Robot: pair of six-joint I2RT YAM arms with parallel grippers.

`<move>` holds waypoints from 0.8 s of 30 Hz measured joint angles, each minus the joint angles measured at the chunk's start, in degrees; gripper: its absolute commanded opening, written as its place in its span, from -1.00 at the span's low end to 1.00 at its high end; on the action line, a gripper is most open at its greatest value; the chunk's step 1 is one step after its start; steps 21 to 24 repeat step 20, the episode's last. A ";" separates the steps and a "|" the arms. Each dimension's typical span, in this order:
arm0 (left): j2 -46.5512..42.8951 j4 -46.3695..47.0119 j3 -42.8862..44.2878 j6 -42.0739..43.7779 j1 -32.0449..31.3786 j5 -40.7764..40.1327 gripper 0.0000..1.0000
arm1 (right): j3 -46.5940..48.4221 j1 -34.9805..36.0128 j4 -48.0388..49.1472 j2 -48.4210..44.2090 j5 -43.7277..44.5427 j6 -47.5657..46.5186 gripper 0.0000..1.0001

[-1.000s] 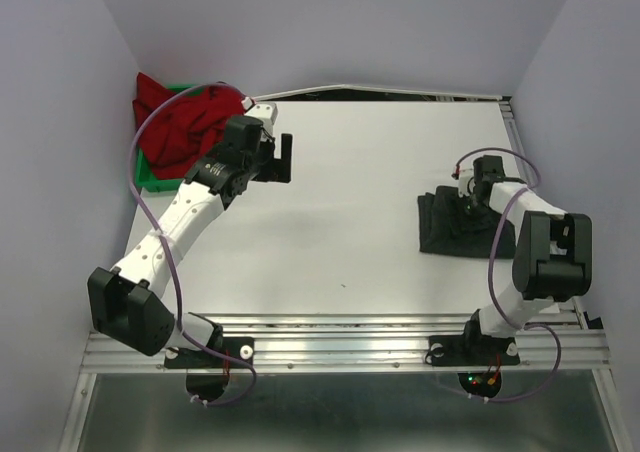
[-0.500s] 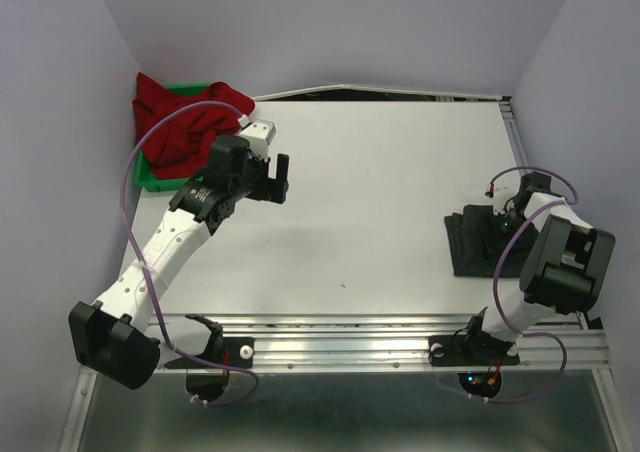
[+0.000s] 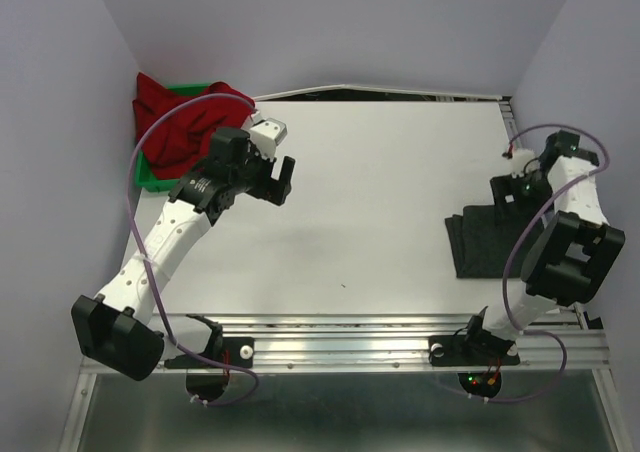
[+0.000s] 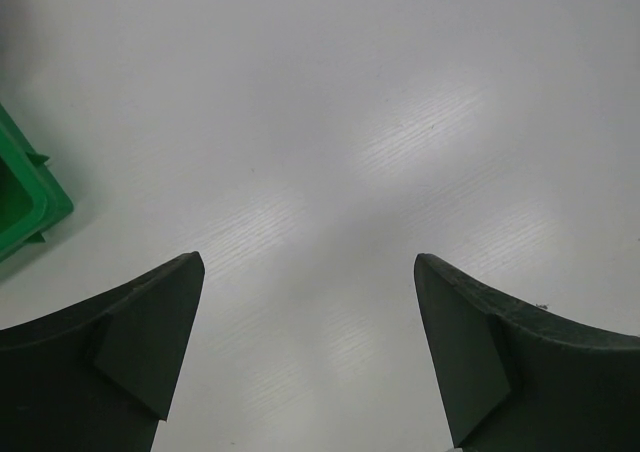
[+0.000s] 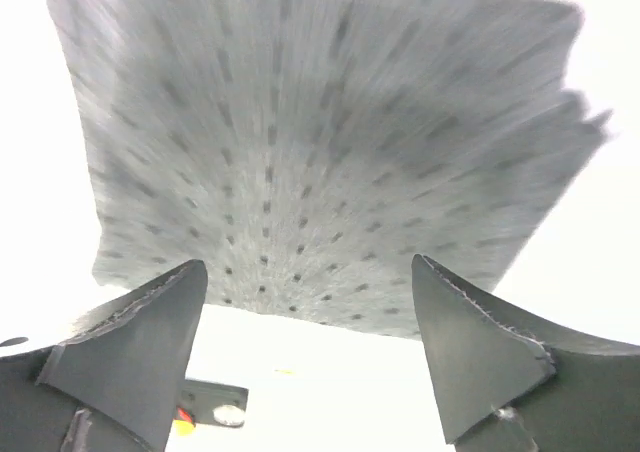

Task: Fold and stack the skirts
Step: Neatly place the folded skirt to the corner

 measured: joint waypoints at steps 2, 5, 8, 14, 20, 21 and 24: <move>0.70 -0.63 1.60 1.46 0.31 1.25 0.97 | 12.85 -0.13 -5.42 0.85 -4.07 0.92 0.88; 0.70 -1.68 3.21 3.02 0.90 2.08 0.97 | 25.99 0.26 -8.48 1.03 -9.79 2.71 1.00; 0.70 -2.12 4.46 4.17 2.14 2.62 0.97 | 33.31 2.19 -10.21 -0.26 -15.02 6.49 1.00; 0.11 -1.18 2.23 4.39 4.35 2.93 0.97 | 21.57 14.99 -6.56 -6.67 -18.25 15.37 1.00; -4.90 0.00 -7.58 4.70 4.59 1.77 0.97 | 0.42 26.38 1.25 -13.62 -17.03 23.82 1.00; -4.90 0.00 -7.58 4.70 4.59 1.77 0.97 | 0.42 26.38 1.25 -13.62 -17.03 23.82 1.00; -4.90 0.00 -7.58 4.70 4.59 1.77 0.97 | 0.42 26.38 1.25 -13.62 -17.03 23.82 1.00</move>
